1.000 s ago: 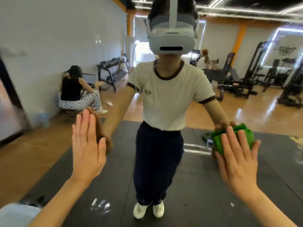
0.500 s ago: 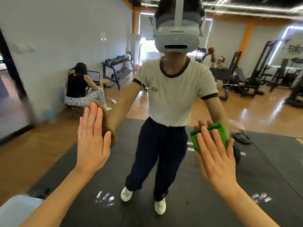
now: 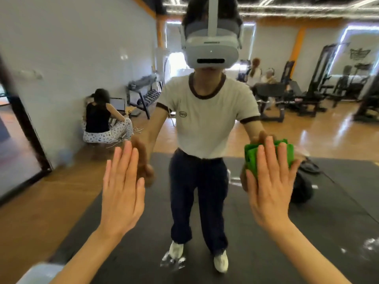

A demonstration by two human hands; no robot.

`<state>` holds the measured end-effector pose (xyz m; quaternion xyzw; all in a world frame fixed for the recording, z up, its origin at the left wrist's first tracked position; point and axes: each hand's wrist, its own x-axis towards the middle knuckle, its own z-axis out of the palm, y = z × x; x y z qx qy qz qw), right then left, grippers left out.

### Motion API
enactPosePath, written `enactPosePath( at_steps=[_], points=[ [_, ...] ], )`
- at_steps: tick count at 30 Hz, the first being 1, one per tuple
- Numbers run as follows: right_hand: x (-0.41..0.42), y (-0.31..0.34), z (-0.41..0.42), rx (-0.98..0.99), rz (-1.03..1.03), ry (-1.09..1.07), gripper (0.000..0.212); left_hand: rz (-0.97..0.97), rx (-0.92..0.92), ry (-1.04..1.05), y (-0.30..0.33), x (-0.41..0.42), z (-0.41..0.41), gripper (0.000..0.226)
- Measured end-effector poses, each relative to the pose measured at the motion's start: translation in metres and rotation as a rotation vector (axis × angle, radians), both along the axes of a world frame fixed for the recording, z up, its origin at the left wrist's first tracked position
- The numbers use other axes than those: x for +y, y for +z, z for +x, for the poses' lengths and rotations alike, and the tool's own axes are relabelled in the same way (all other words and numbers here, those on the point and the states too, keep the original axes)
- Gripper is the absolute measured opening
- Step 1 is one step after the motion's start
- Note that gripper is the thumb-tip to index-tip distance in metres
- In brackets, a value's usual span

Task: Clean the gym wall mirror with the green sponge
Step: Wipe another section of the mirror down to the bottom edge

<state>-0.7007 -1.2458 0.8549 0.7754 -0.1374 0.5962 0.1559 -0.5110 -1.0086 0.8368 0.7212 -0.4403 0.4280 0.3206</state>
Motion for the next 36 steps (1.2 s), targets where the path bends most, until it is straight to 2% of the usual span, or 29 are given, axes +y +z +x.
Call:
enactPosePath(
  at_steps=[2, 3, 5, 8, 12, 13, 17, 19, 21, 23, 25, 27, 29, 31, 33, 36],
  points=[
    [0.032, 0.013, 0.031, -0.02, 0.11, -0.014, 0.071, 0.018, 0.005, 0.005, 0.0, 0.007, 0.014, 0.071],
    [0.053, 0.018, 0.053, 0.02, 0.083, 0.004, 0.074, 0.018, 0.004, -0.003, 0.0, 0.006, 0.017, 0.072],
    [0.083, 0.028, 0.087, 0.143, -0.093, 0.09, 0.071, 0.005, 0.006, -0.018, -0.004, 0.001, 0.021, 0.073],
    [0.08, 0.046, 0.094, 0.145, -0.321, 0.056, 0.062, -0.023, -0.015, -0.026, -0.007, -0.002, 0.025, 0.075],
    [0.077, 0.048, 0.092, -0.028, -0.159, 0.113, 0.06, -0.034, -0.061, -0.01, -0.007, -0.003, 0.028, 0.076],
    [0.081, 0.04, 0.096, -0.022, -0.149, 0.122, 0.06, -0.037, -0.069, -0.013, -0.008, -0.004, 0.028, 0.076],
    [0.074, -0.065, 0.086, 0.34, -0.451, -0.008, 0.059, -0.043, -0.096, -0.025, -0.01, -0.004, 0.031, 0.065],
    [0.066, -0.116, 0.065, 0.542, -0.509, -0.093, 0.056, -0.044, -0.108, -0.024, -0.011, -0.005, 0.031, 0.061],
    [0.064, -0.125, 0.053, 0.605, -0.548, -0.1, 0.055, -0.044, -0.107, -0.024, -0.01, -0.005, 0.031, 0.063],
    [0.069, -0.089, 0.056, 0.505, -0.532, -0.069, 0.057, -0.052, -0.099, -0.016, -0.01, -0.005, 0.03, 0.066],
    [0.08, -0.032, 0.078, 0.271, -0.35, 0.015, 0.064, -0.061, -0.097, -0.007, -0.011, -0.006, 0.03, 0.067],
    [0.097, 0.012, 0.104, 0.032, -0.163, 0.097, 0.062, -0.068, -0.098, -0.017, -0.011, -0.006, 0.029, 0.068],
    [0.109, 0.016, 0.122, -0.046, -0.112, 0.102, 0.06, -0.074, -0.09, -0.065, -0.009, -0.004, 0.03, 0.068],
    [0.111, -0.028, 0.123, 0.078, -0.217, 0.064, 0.064, -0.078, -0.061, -0.151, -0.011, -0.001, 0.03, 0.068],
    [0.105, -0.103, 0.105, 0.311, -0.391, -0.018, 0.065, -0.049, -0.034, -0.195, -0.023, 0.005, 0.029, 0.068],
    [0.093, -0.176, 0.076, 0.54, -0.503, -0.091, 0.081, 0.03, -0.076, -0.153, -0.058, 0.018, 0.031, 0.072]
  ],
)
